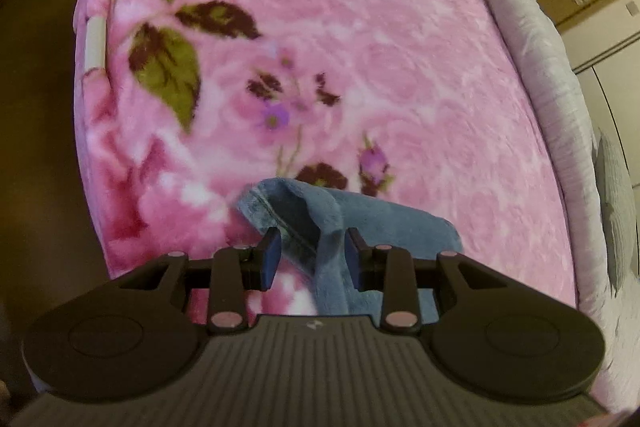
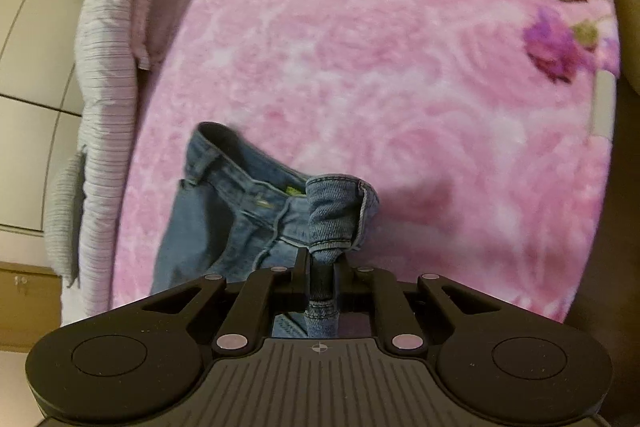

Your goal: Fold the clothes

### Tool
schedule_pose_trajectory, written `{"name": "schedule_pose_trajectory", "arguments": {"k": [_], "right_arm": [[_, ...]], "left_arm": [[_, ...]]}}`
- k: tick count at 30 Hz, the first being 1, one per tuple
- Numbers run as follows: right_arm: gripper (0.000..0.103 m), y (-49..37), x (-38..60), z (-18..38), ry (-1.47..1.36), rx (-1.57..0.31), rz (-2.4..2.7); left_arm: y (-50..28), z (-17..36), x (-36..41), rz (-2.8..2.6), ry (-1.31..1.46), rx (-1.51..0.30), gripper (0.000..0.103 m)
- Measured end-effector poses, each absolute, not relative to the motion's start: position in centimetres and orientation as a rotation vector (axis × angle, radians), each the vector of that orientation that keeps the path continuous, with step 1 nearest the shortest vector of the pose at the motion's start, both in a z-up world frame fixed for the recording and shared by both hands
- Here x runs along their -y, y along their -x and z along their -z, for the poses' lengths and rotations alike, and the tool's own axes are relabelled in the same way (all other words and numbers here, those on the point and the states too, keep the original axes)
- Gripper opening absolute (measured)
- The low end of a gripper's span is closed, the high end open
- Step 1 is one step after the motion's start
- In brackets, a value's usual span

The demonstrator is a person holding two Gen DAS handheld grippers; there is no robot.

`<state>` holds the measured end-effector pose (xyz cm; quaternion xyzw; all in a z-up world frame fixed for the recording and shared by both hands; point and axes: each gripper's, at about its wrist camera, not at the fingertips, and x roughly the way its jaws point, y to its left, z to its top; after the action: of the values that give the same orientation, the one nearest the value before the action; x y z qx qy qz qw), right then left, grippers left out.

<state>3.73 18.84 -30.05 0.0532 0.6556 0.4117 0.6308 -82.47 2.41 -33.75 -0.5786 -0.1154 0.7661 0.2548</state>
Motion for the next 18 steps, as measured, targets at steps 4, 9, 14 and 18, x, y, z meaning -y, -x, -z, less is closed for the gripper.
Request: {"name": "schedule_pose_trajectory", "arguments": {"k": [4,9,14,18], "right_arm": [[0.012,-3.5,-18.5,30.9,-0.132,-1.512,-0.915],[0.009,-2.9,-19.0,29.8,-0.067,-1.457,-0.983],[0.007,-2.5,-20.3,26.4,-0.061,-1.417,-1.109],[0.007,-2.6,-20.0,25.4,-0.064,-1.407,-1.12]], "left_arm": [[83.0,34.0,-3.9,-2.095,1.52,0.335,0.027],[84.1,30.7,-6.0,-2.03,1.367,0.408,0.002],[84.3,20.2,-6.0,-1.807,0.985,0.563,0.002],[84.5,17.7,-2.3,-1.875,0.911,0.425,0.003]]}}
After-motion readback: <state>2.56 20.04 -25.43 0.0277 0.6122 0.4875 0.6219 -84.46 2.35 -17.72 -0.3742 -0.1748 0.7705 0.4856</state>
